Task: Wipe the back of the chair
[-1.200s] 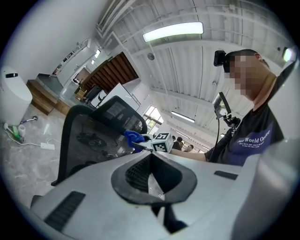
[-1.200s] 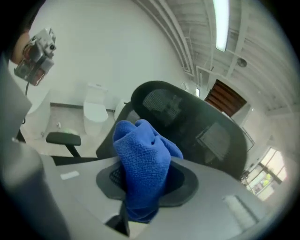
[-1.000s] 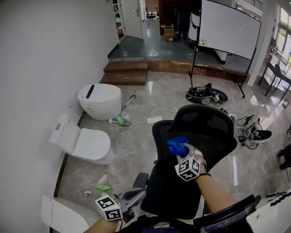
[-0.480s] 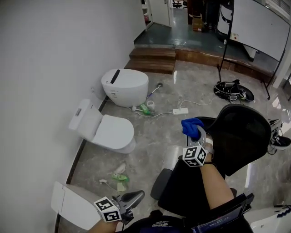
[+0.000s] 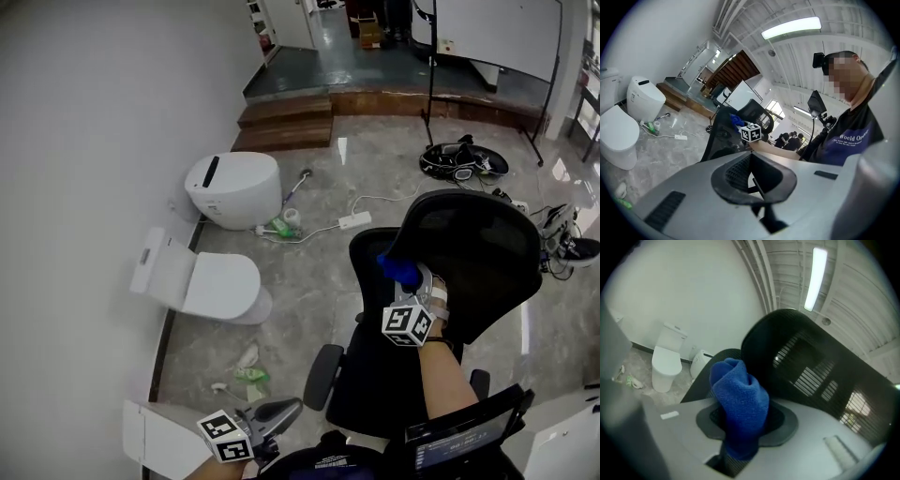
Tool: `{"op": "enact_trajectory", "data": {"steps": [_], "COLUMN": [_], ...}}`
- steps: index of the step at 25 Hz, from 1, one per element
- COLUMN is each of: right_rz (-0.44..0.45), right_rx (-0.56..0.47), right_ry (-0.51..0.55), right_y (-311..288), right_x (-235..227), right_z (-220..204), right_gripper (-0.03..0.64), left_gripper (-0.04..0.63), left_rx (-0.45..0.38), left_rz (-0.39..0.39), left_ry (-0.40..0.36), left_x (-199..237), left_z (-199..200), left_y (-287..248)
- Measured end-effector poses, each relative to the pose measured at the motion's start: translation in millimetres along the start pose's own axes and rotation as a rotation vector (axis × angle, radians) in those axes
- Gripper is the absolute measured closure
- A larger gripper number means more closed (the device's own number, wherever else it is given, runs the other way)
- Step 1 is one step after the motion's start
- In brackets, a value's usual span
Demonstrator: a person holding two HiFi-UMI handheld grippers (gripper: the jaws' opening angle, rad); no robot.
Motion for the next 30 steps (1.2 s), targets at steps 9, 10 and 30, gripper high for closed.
{"op": "enact_trajectory", "data": {"steps": [9,10,30], "right_rz": [-0.186,-0.208,0.166], "right_rx": [0.209,0.233,0.032], "right_ry": [0.011,0.013,0.035], "right_y": [118.8,134.4,66.5], "right_x": [-137.2,-152.7,21.9], "right_z": [-117.0,-130.1,-33.4], "right_gripper": [0.495,0.496,0.497], "left_gripper": [0.592,0.592,0.592], "left_rx": [0.082,0.090,0.021], "left_rz": [-0.146,-0.162,-0.086], "left_ry": [-0.009,-0.009,0.013], "left_x": [-61.7,-68.9,-36.9], "left_z": [-16.5,-20.1,-27.9], "left_y": [-83.3,-92.9,-41.7]}}
Point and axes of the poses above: the fingertips, and each gripper's own axes: y backward along the fingers, x to its left, z out of its top, the point moved 3 cm from there along y, backward along the fingers, and after that the axes turned 12 degrees about -x, right-handed, at the moved point
